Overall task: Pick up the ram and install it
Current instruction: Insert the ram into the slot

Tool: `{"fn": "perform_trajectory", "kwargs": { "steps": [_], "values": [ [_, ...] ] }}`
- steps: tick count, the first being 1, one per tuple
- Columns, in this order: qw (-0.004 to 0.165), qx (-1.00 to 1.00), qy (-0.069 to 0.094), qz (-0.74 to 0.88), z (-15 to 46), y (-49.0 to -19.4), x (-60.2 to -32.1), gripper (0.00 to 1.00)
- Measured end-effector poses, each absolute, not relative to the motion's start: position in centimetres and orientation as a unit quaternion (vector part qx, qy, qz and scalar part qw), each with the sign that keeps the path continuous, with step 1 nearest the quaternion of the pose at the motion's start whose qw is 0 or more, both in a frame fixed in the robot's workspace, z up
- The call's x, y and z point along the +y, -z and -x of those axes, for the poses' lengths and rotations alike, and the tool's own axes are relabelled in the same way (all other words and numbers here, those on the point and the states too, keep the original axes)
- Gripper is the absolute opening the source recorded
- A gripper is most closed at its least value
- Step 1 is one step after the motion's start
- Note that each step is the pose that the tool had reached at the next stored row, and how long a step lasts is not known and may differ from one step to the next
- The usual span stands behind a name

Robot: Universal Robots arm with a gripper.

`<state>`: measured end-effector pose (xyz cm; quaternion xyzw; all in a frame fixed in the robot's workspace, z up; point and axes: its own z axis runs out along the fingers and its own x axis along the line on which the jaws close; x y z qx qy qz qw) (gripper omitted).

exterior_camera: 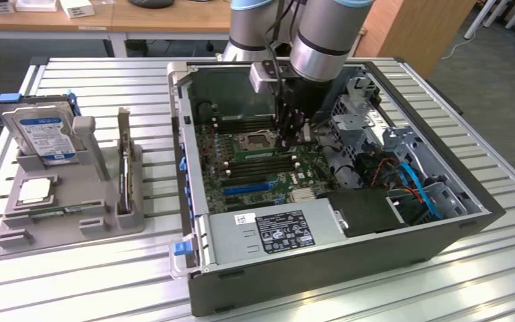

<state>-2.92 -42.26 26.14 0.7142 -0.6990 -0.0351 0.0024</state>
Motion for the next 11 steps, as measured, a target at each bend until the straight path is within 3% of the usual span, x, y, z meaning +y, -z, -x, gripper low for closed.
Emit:
{"fn": "perform_trajectory", "kwargs": {
  "steps": [11],
  "values": [
    [0.0, -0.705, 0.033, -0.709, 3.17, -25.6, -42.26, 0.12]
  ]
}}
